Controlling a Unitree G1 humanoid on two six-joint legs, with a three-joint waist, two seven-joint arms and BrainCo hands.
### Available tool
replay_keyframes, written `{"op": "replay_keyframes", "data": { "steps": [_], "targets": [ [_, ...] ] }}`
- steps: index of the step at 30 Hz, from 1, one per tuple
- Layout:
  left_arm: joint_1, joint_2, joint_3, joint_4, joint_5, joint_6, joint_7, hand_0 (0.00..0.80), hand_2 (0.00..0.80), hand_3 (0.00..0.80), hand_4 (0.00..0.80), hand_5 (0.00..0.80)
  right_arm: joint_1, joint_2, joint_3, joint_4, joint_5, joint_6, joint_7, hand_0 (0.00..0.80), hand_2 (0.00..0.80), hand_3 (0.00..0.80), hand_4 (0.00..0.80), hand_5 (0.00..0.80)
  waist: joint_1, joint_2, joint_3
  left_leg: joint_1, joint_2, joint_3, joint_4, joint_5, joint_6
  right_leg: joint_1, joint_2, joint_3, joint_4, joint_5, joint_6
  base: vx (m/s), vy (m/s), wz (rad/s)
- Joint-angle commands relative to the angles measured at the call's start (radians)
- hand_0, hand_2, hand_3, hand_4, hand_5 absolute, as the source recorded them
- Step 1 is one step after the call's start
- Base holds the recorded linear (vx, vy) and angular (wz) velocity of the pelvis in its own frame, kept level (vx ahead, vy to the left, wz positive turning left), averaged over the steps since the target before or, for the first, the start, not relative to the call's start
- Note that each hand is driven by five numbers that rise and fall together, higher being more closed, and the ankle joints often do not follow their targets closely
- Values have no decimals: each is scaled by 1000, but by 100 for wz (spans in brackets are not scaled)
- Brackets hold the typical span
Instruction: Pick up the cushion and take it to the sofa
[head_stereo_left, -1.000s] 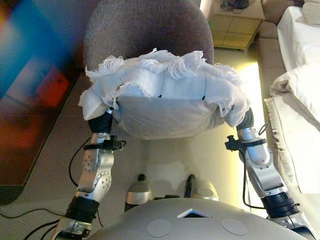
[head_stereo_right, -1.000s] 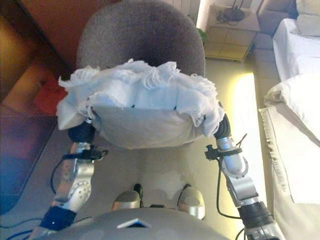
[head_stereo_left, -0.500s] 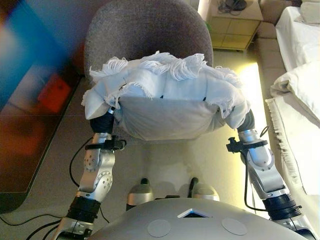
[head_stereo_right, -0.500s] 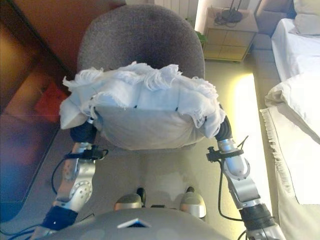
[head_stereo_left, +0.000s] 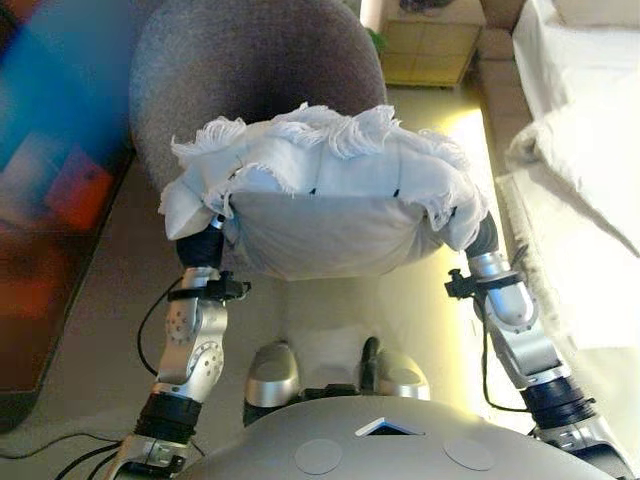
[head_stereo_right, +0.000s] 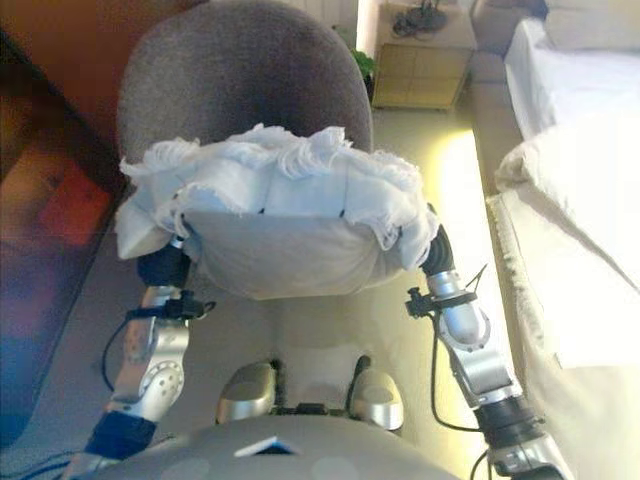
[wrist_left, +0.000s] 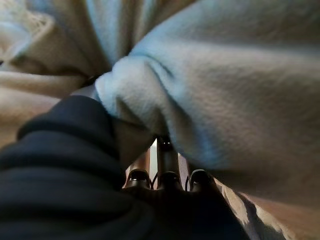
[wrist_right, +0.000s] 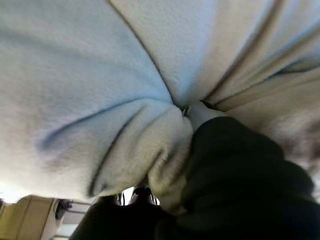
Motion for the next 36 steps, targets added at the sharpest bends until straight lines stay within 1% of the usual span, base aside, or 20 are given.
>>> {"op": "replay_keyframes", "data": {
  "steps": [1, 4, 9, 11, 13, 15, 16, 17, 18, 21, 23, 24, 25, 26, 27, 29, 31, 33, 35, 36],
  "targets": [
    [-72, -44, -16, -101, 19, -74, 0, 800, 800, 800, 800, 800, -87, 25, 51, -147, 8, -82, 32, 800, 800, 800, 800, 800, 40, -2, -46, -173, -28, -9, -140, 247, -7, 317, 66, -6, -404, 122, 42, 358, 79, -40],
    [-37, -56, -22, -104, 24, -85, 3, 800, 800, 800, 800, 800, -53, 19, 49, -154, 20, -78, 58, 800, 800, 800, 800, 800, 63, 2, -56, -196, -12, -39, -197, 295, -23, 352, 62, 16, -389, 80, 41, 379, 93, -22],
    [5, -56, -2, -123, 9, -86, -10, 800, 800, 800, 800, 800, -19, 2, 23, -174, 47, -72, 91, 800, 800, 800, 800, 800, 76, 9, -62, -211, 54, -32, -211, 318, -42, 384, 43, 26, -331, -6, 49, 402, 137, -4],
    [-10, -49, 0, -113, 6, -90, -17, 800, 800, 800, 800, 800, -25, -2, 15, -168, 57, -75, 92, 800, 800, 800, 800, 800, 71, -5, -67, -204, 63, 22, -197, 227, -16, 381, 4, 2, -295, -22, 68, 429, 213, -13],
    [-32, -39, -2, -106, -8, -73, -23, 800, 800, 800, 800, 800, -23, -3, -1, -166, 67, -66, 80, 800, 800, 800, 800, 800, 72, -21, -76, -222, 60, 45, -144, 186, 9, 391, -29, -8, -257, -26, 86, 432, 216, -42],
    [-42, -33, -1, -96, -15, -71, -48, 800, 800, 800, 800, 800, -16, 2, -13, -167, 68, -60, 66, 800, 800, 800, 800, 800, 78, -45, -85, -240, 37, 52, -96, 152, 36, 396, -58, -16, -227, 14, 111, 370, 187, -11],
    [-51, -30, -6, -99, -7, -71, -74, 800, 800, 800, 800, 800, -6, 12, -21, -172, 59, -59, 46, 800, 800, 800, 800, 800, 86, -66, -98, -249, 14, 61, -72, 119, 74, 397, -90, -19, -152, 94, 147, 330, 192, 33],
    [-52, -28, -8, -102, 0, -72, -81, 800, 800, 800, 800, 800, 0, 19, -24, -172, 54, -61, 39, 800, 800, 800, 800, 800, 89, -78, -104, -251, -3, 64, -67, 102, 91, 390, -105, -18, -119, 131, 163, 410, 232, 41],
    [-50, -25, -14, -109, 18, -73, -84, 800, 800, 800, 800, 800, 9, 30, -30, -175, 49, -62, 30, 800, 800, 800, 800, 800, 93, -94, -113, -237, -34, 49, -77, 90, 111, 373, -123, -9, -54, 225, 185, 400, 209, 43],
    [-66, -14, -23, -119, 57, -63, -51, 800, 800, 800, 800, 800, 21, 58, -20, -195, 26, -58, 14, 800, 800, 800, 800, 800, 91, -84, -130, -179, -79, 22, -86, 49, 146, 277, -156, -2, 205, 358, 201, 495, 233, 34],
    [-81, -15, -19, -117, 68, -52, -33, 800, 800, 800, 800, 800, 6, 70, 5, -188, 3, -53, -7, 800, 800, 800, 800, 800, 71, -55, -128, -128, -87, -6, -101, 29, 156, 150, -117, 22, 280, 374, 186, 322, 155, 15],
    [-85, -15, -19, -116, 66, -48, -30, 800, 800, 800, 800, 800, 3, 72, 11, -185, -1, -51, -14, 800, 800, 800, 800, 800, 65, -50, -126, -116, -90, -16, -105, 25, 156, 121, -99, 26, 278, 368, 181, 335, 102, 28],
    [-98, -6, -15, -112, 48, -38, -41, 800, 800, 800, 800, 800, 3, 72, 22, -182, -11, -52, -43, 800, 800, 800, 800, 800, 38, -57, -108, -82, -122, -54, -116, 24, 157, 69, -58, 19, 238, 300, 163, 398, 79, 29],
    [-111, -2, -13, -105, 34, -27, -58, 800, 800, 800, 800, 800, 0, 66, 27, -181, -15, -50, -67, 800, 800, 800, 800, 800, 18, -49, -99, -56, -133, -83, -123, 19, 155, 22, -20, -1, 175, 276, 149, 446, 62, 36],
    [-120, 0, -13, -100, 26, -18, -67, 800, 800, 800, 800, 800, 1, 62, 26, -178, -18, -51, -77, 800, 800, 800, 800, 800, 4, -44, -94, -32, -140, -105, -129, 12, 153, -17, -11, -12, 126, 271, 140, 380, 17, 54],
    [-131, -1, -23, -92, 28, -19, -66, 800, 800, 800, 800, 800, 1, 57, 29, -159, -19, -71, -80, 800, 800, 800, 800, 800, -35, -52, -74, 41, -160, -144, -155, -14, 143, -81, -43, -38, -8, 299, 136, 384, -47, 75],
    [-126, -2, -40, -88, 31, -37, -55, 800, 800, 800, 800, 800, 4, 54, 28, -145, -21, -83, -74, 800, 800, 800, 800, 800, -73, -71, -58, 99, -181, -159, -168, -53, 137, -121, -60, -37, -152, 367, 153, 451, -80, 55],
    [-108, -7, -55, -98, 29, -41, -48, 800, 800, 800, 800, 800, 1, 52, 22, -140, -17, -71, -74, 800, 800, 800, 800, 800, -101, -80, -53, 160, -185, -174, -176, -97, 130, -154, -73, -28, -222, 432, 169, 439, -49, 15],
    [-92, -14, -64, -103, 38, -50, -55, 800, 800, 800, 800, 800, -5, 52, 14, -138, -7, -54, -64, 800, 800, 800, 800, 800, -113, -84, -60, 192, -180, -176, -173, -129, 130, -159, -71, -27, -239, 437, 166, 387, -25, 33],
    [-81, -15, -67, -110, 28, -36, -82, 800, 800, 800, 800, 800, 4, 45, -7, -139, 1, -39, -68, 800, 800, 800, 800, 800, -117, -85, -74, 198, -179, -185, -169, -134, 129, -133, -57, -14, -257, 406, 157, 365, -33, 83]
  ]
}}
